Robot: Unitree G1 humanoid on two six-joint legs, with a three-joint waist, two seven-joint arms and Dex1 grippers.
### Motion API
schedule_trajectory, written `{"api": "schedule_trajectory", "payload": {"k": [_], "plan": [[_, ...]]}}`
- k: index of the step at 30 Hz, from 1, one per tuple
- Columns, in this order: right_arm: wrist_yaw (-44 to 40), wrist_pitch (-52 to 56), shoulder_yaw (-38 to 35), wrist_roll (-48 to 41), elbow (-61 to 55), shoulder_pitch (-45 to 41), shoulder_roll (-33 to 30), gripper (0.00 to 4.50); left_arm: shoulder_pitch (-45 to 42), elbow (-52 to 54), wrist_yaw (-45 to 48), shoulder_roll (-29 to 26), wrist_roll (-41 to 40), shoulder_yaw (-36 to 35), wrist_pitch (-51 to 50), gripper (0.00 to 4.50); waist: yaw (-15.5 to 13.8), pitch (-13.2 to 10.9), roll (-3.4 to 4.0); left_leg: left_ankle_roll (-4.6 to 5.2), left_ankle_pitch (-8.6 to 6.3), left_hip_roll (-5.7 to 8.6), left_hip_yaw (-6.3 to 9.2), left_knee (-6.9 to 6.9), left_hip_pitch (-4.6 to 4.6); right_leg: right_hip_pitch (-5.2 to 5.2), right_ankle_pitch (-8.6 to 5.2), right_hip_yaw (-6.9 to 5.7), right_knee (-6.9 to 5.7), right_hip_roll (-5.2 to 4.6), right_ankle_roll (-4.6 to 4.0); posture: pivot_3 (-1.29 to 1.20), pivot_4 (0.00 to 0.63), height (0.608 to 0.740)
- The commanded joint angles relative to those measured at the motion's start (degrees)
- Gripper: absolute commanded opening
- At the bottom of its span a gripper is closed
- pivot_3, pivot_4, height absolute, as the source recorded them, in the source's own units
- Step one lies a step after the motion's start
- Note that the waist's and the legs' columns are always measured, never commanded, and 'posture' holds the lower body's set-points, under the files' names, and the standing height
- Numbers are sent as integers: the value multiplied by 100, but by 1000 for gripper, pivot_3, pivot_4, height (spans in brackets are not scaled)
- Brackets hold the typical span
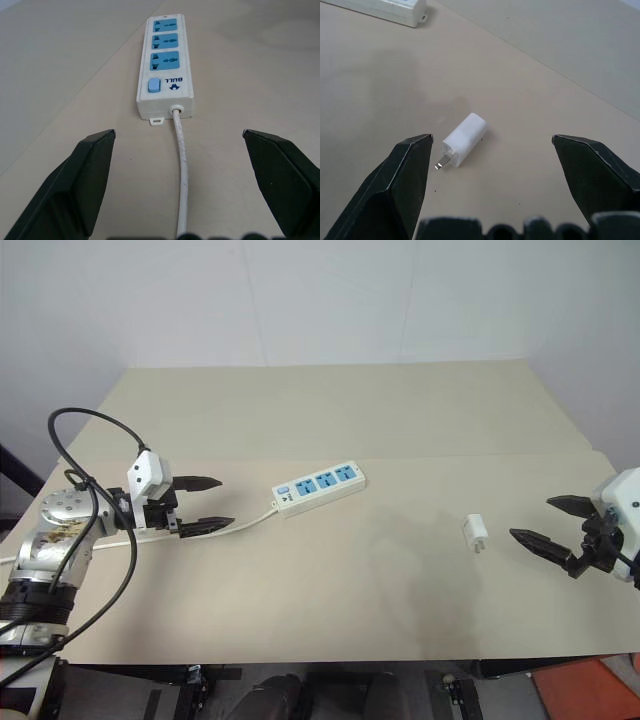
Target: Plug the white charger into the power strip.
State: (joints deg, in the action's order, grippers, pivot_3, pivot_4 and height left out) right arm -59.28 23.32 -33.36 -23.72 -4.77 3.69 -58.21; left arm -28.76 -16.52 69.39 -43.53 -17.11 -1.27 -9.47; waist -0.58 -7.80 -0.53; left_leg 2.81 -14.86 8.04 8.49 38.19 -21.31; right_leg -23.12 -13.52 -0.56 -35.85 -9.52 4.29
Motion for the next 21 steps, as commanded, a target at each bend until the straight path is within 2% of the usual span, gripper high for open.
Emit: {"api": "schedule_trajectory", "payload": {"k": [1, 9, 17, 21], "plan": [[104, 103, -239, -49, -242, -11, -87, 4500, -364, -492, 33, 56, 87, -53, 339, 4476, -8, 0, 0, 0, 0, 0, 0, 0, 0, 0, 0, -1, 0, 0, 0, 0, 150, 740], [271, 188, -503, -111, -630, 301, 191, 4500, -1376, -2820, 975, 740, 7, -88, 1278, 4476, -20, -3, -5, -23, 14, 2, -1, 1, -3, 2, 0, -7, 3, 0, 1, 0, 150, 740], [378, 522, -761, -246, -1395, 734, 360, 4500, -1984, -4631, 871, 1499, 255, -264, 2748, 4476, 7, -10, -18, -7, 4, 2, -2, 10, -11, 1, 0, -5, 3, 0, 1, 0, 150, 740], [468, 718, -820, -355, -1753, 836, 428, 4500, -2212, -5204, 628, 1728, 484, -285, 3176, 4476, -2, -17, -30, 3, -2, 2, -3, 13, -12, 2, 1, -5, 3, -1, 2, 0, 150, 740]]}}
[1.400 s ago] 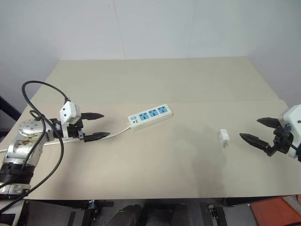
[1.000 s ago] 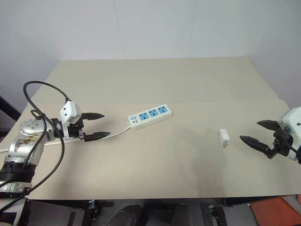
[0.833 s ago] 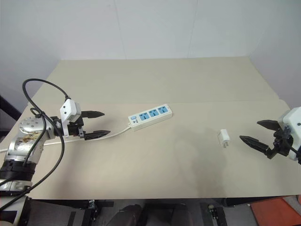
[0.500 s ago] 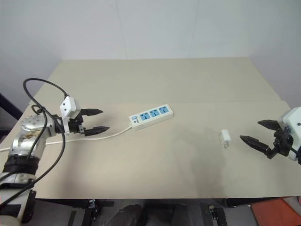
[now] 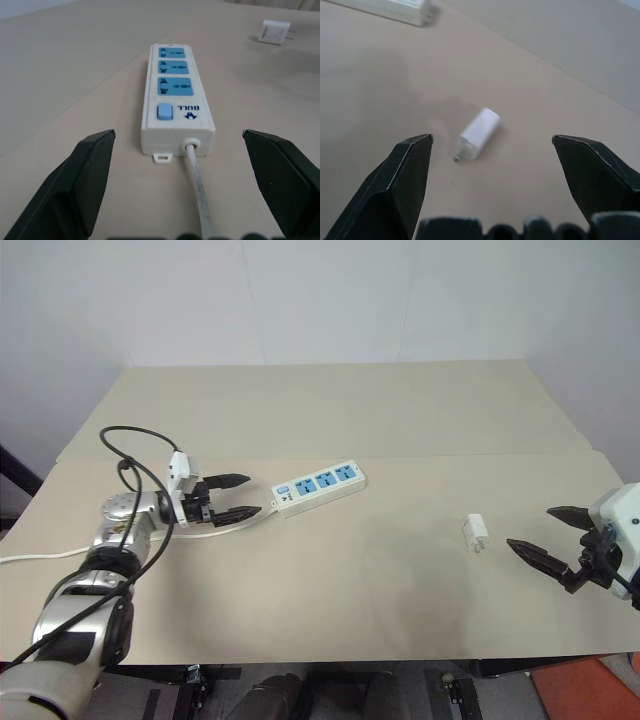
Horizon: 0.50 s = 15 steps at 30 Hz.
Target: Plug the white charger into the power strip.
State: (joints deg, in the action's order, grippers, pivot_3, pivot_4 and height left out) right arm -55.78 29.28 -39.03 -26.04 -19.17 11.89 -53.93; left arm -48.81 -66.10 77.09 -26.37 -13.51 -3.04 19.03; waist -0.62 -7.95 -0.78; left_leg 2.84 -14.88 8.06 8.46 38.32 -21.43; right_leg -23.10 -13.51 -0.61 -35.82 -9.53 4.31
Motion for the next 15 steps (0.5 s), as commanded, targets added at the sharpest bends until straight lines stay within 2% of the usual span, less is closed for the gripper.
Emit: {"api": "schedule_trajectory", "payload": {"k": [1, 6, 9, 15], "plan": [[142, 157, -253, -132, -385, 33, 14, 4500, -246, -346, -184, 47, 200, -90, 387, 4476, 2, -5, -9, 0, 0, 0, 0, 0, 0, 0, 0, 0, -1, 0, 0, 0, 150, 740], [288, 443, -119, -345, -889, -46, 63, 4500, -418, -667, -638, 285, 487, -117, 596, 4476, -9, -8, -14, -1, 1, 0, 0, 2, -1, 0, 0, -1, -2, 0, 1, 0, 150, 740], [439, 723, 202, -526, -1420, -117, 37, 4500, -507, -801, -946, 386, 724, -64, 665, 4476, -12, -8, -14, 0, 0, 0, 0, 6, -2, 0, 0, -2, -4, 0, 1, 0, 150, 740], [841, 1058, 737, -713, -1965, -344, 102, 4500, -625, -935, -895, 588, 763, -227, 537, 4476, -7, -9, -18, -2, 1, 0, 1, 19, -10, -2, 2, -7, -5, 2, 3, 0, 150, 740]]}}
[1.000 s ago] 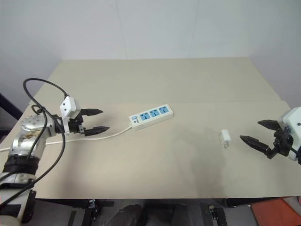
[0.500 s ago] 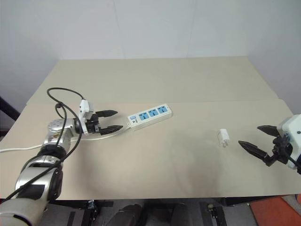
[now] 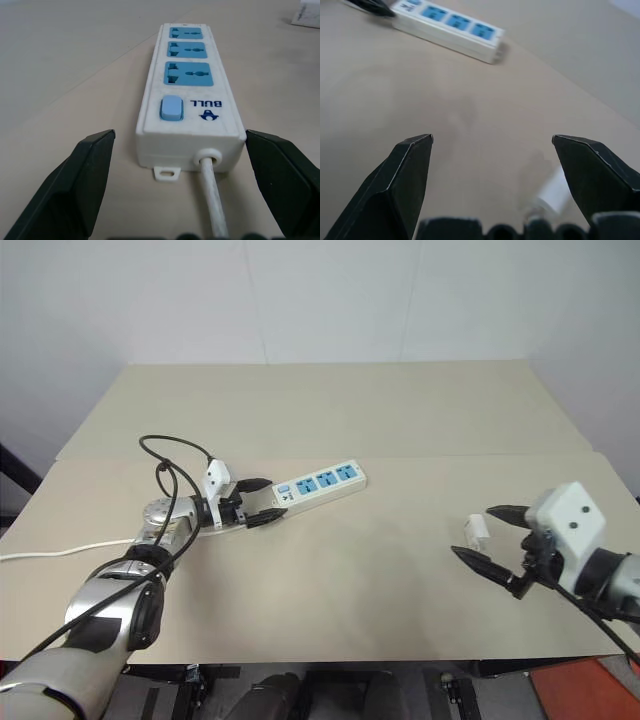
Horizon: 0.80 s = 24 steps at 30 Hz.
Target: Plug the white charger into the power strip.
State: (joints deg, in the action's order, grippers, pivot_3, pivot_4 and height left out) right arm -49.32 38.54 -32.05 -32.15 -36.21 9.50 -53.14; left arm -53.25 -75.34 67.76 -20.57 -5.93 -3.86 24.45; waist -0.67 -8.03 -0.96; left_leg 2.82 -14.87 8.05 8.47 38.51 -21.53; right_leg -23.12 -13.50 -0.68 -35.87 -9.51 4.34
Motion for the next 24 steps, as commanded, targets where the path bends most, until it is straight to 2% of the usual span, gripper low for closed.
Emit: {"api": "schedule_trajectory", "payload": {"k": [1, 6, 15, 18, 20, 24], "plan": [[279, 206, 123, -136, -314, -159, 32, 4500, -189, -33, -35, 33, 77, -111, -22, 4476, -3, 0, 0, -1, 0, 0, 0, 4, -3, 0, 0, -1, 0, 1, 0, 0, 150, 740], [514, 483, 478, -225, -651, -216, 24, 4500, -221, -99, -257, 116, 371, -8, -67, 4476, -4, 0, -1, 0, 0, 1, 1, 25, -13, 0, 1, -2, -1, 3, 2, 0, 150, 740], [813, 645, 637, -289, -842, -207, 71, 4500, -289, -164, -556, 330, 778, 80, -152, 4476, -30, 2, -3, 0, 0, 2, 1, 28, -14, 2, 3, -3, -2, 2, 5, 0, 150, 740], [851, 655, 636, -284, -816, -217, 53, 4500, -291, -174, -688, 377, 852, 49, -138, 3878, -37, 3, -3, 1, -1, 2, 1, 29, -13, 3, 3, -3, -2, 2, 5, 0, 150, 740], [862, 652, 629, -279, -801, -205, 53, 4500, -286, -168, -724, 378, 922, 66, -79, 3305, -37, 3, -3, 1, -1, 2, 1, 28, -12, 3, 3, -3, -2, 2, 5, 0, 150, 740], [877, 631, 674, -243, -786, -191, 65, 4500, -297, -147, -699, 355, 982, 93, -39, 3276, -38, 4, -4, 1, 0, 2, 1, 30, -11, 4, 3, -3, -4, 2, 6, 0, 150, 740]]}}
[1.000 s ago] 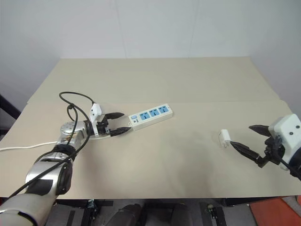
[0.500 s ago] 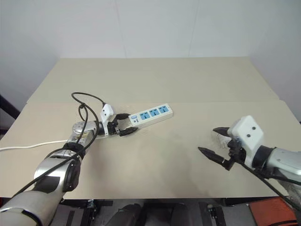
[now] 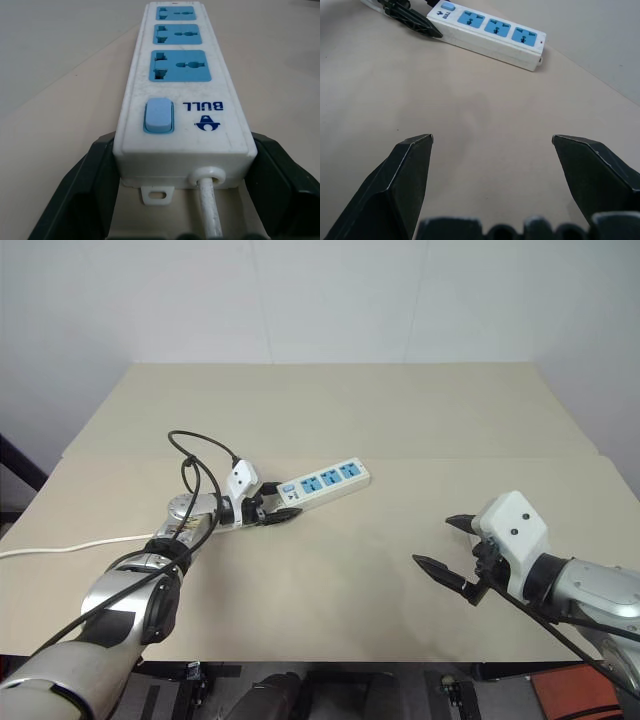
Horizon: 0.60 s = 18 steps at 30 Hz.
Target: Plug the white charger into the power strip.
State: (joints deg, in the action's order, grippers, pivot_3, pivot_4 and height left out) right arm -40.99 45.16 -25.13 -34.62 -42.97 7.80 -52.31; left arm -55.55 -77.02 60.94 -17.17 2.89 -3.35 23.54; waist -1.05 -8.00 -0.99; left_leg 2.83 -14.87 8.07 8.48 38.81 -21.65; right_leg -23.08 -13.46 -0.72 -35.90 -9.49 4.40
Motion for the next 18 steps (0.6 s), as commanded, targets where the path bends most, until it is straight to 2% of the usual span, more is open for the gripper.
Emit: {"api": "schedule_trajectory", "payload": {"k": [1, 8, 14, 18], "plan": [[44, -47, 4, 26, -90, -25, -16, 4500, -68, 35, 94, -12, 107, 52, 85, 3276, 1, 1, 0, 0, 0, 0, 0, 0, 1, 1, 0, 0, 0, 0, 0, 0, 150, 740], [85, -163, 247, 182, 72, -139, 16, 4500, -21, 232, 1164, -180, -62, 18, 277, 3276, 33, 1, 0, -5, 3, 0, 0, 1, -6, -5, 0, -1, 0, 1, 0, 0, 150, 740], [122, -252, 448, 288, 129, -207, 113, 4500, 339, 834, 2152, -312, -375, -3, 445, 3276, 51, 1, 0, -5, 3, 0, 0, 1, -6, -8, 0, 0, -3, 1, 0, 0, 150, 740], [126, -262, 543, 293, 245, -301, 170, 4500, 766, 1396, 2189, -303, -428, 96, 361, 3276, 49, 1, 0, -5, 3, -1, 0, 2, -6, -8, 1, 1, -3, 2, -1, 0, 150, 740]]}}
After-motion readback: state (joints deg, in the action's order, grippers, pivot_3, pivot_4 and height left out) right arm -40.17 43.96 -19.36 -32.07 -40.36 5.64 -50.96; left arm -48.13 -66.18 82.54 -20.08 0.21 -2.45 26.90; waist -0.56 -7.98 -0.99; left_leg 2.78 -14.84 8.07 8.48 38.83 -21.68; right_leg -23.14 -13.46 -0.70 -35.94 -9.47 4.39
